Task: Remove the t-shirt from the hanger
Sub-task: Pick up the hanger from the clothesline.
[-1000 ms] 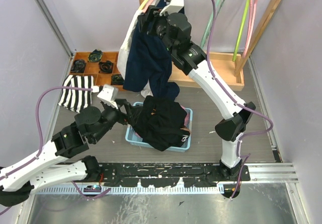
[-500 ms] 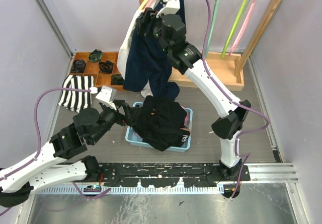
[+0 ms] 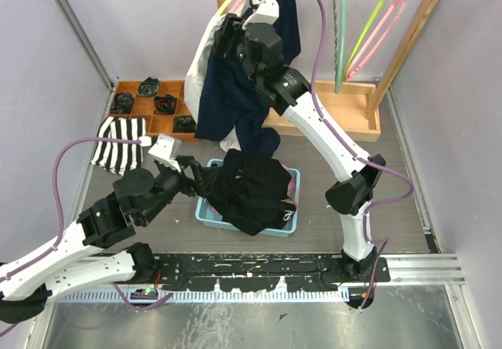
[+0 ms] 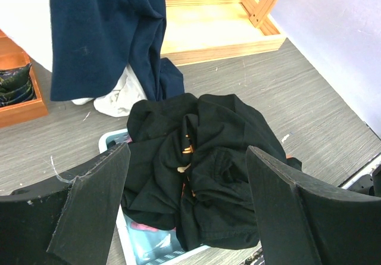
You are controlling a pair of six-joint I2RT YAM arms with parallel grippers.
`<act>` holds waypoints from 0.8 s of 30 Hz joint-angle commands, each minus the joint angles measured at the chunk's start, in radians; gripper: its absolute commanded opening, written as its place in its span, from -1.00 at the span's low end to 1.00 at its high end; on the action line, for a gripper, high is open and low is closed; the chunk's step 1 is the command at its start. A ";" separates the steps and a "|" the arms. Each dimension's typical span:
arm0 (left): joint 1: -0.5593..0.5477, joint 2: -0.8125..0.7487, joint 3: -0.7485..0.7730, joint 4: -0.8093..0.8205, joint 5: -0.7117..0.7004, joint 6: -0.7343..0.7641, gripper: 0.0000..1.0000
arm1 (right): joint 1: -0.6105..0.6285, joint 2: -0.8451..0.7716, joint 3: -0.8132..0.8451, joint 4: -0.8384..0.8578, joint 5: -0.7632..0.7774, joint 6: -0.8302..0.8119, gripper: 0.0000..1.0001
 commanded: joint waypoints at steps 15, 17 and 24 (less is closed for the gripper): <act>-0.002 0.038 -0.009 0.050 0.014 -0.008 0.72 | 0.003 -0.214 -0.147 -0.139 0.195 -0.050 0.33; -0.003 0.040 -0.010 0.052 0.017 -0.010 0.72 | 0.003 -0.211 -0.144 -0.138 0.190 -0.054 0.33; -0.002 0.037 -0.012 0.054 0.015 -0.011 0.72 | 0.003 -0.147 -0.058 -0.174 0.169 -0.064 0.33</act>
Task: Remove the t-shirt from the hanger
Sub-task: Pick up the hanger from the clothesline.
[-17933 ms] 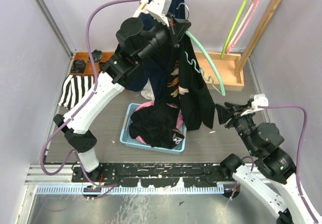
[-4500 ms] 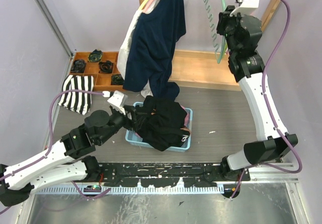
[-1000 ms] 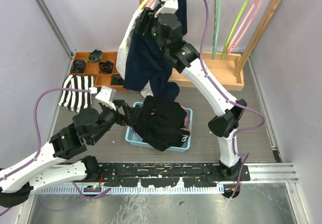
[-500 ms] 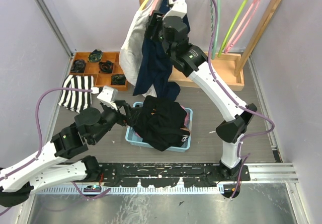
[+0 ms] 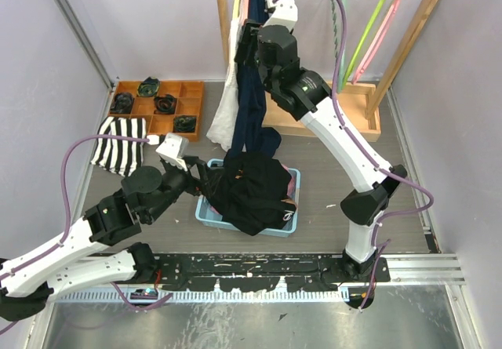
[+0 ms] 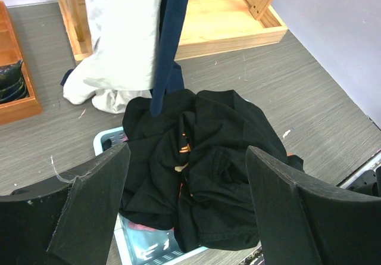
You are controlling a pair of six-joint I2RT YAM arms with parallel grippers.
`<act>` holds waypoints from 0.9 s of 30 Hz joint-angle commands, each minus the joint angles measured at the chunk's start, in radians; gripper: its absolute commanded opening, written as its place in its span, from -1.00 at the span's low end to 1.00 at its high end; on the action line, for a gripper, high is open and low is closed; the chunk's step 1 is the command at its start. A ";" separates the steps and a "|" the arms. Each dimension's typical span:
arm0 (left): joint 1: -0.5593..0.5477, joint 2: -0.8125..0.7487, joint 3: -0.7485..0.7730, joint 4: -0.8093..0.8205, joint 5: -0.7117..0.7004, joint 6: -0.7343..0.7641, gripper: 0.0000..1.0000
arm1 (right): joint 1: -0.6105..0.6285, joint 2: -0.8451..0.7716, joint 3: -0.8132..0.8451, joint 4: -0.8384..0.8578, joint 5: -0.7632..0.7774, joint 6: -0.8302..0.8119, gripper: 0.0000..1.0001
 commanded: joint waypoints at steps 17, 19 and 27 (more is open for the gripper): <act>-0.002 -0.012 -0.015 0.041 -0.006 0.000 0.72 | -0.003 0.069 0.138 0.018 0.076 -0.111 -0.12; -0.002 -0.009 -0.015 0.043 -0.006 0.000 0.72 | -0.005 0.070 0.140 0.022 0.082 -0.117 -0.17; -0.002 0.001 -0.011 0.053 -0.001 0.001 0.72 | -0.008 0.065 0.119 0.047 0.106 -0.154 -0.36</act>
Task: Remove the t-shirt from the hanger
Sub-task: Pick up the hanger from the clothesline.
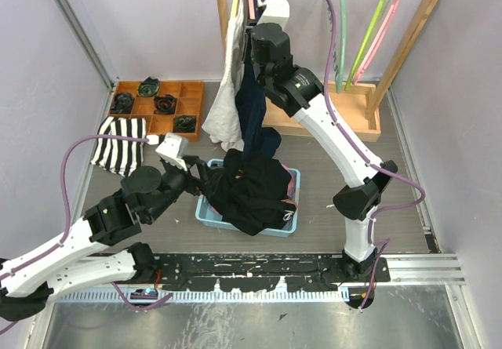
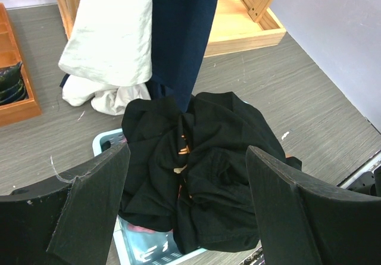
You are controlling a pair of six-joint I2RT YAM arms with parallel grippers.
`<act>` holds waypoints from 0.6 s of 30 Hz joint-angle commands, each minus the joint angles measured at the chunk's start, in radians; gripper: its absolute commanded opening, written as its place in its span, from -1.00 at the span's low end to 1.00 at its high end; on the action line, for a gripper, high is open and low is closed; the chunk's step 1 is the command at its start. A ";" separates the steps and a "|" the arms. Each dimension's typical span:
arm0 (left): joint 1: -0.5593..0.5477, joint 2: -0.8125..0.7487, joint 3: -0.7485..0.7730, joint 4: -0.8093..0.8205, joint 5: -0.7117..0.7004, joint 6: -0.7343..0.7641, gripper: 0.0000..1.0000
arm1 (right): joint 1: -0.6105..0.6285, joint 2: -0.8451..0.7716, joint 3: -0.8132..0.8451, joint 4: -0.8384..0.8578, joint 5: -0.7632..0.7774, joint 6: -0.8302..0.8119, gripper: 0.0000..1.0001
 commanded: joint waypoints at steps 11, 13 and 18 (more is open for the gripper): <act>-0.002 0.018 0.000 0.049 -0.001 0.009 0.72 | -0.008 -0.062 -0.086 0.197 0.055 -0.118 -0.76; -0.002 0.021 0.000 0.049 0.000 0.010 0.73 | -0.008 -0.070 -0.110 0.228 0.048 -0.132 -0.83; -0.002 0.029 0.008 0.051 -0.004 0.015 0.73 | -0.008 -0.113 -0.188 0.342 0.027 -0.165 -0.93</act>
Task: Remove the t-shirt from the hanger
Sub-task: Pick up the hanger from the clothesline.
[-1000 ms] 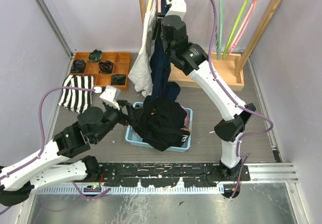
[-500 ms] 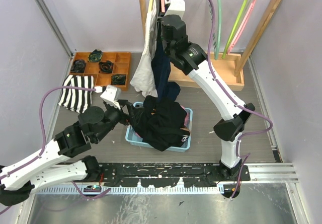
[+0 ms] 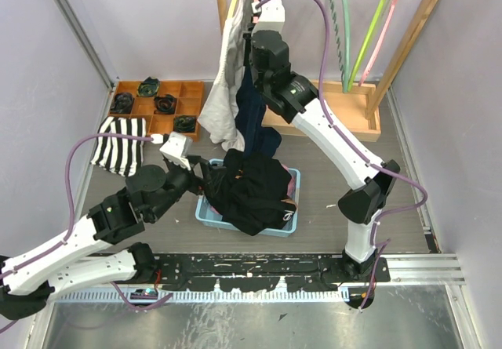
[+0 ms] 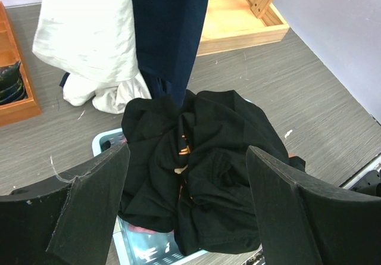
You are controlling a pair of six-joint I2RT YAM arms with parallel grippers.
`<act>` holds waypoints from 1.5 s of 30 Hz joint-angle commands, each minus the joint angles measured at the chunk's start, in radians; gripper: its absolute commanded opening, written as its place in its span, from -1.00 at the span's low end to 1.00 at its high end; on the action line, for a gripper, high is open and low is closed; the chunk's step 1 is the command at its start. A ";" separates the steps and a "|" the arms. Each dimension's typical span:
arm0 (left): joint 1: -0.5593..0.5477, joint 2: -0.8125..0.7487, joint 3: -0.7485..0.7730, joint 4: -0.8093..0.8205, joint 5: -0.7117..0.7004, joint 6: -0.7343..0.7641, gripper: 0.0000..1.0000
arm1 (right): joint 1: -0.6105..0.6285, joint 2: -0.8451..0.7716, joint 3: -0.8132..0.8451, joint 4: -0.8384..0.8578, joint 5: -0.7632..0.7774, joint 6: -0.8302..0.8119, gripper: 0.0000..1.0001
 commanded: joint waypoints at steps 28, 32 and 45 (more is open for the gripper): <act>-0.002 0.038 0.012 0.069 -0.018 0.006 0.73 | -0.030 -0.271 -0.322 0.517 -0.083 -0.112 -0.99; -0.002 0.038 0.012 0.071 -0.015 0.010 0.72 | -0.031 -0.292 -0.335 0.539 -0.097 -0.113 -0.99; -0.002 0.047 0.021 0.109 -0.005 0.022 0.72 | -0.031 -0.395 -0.407 0.519 -0.124 -0.107 -0.99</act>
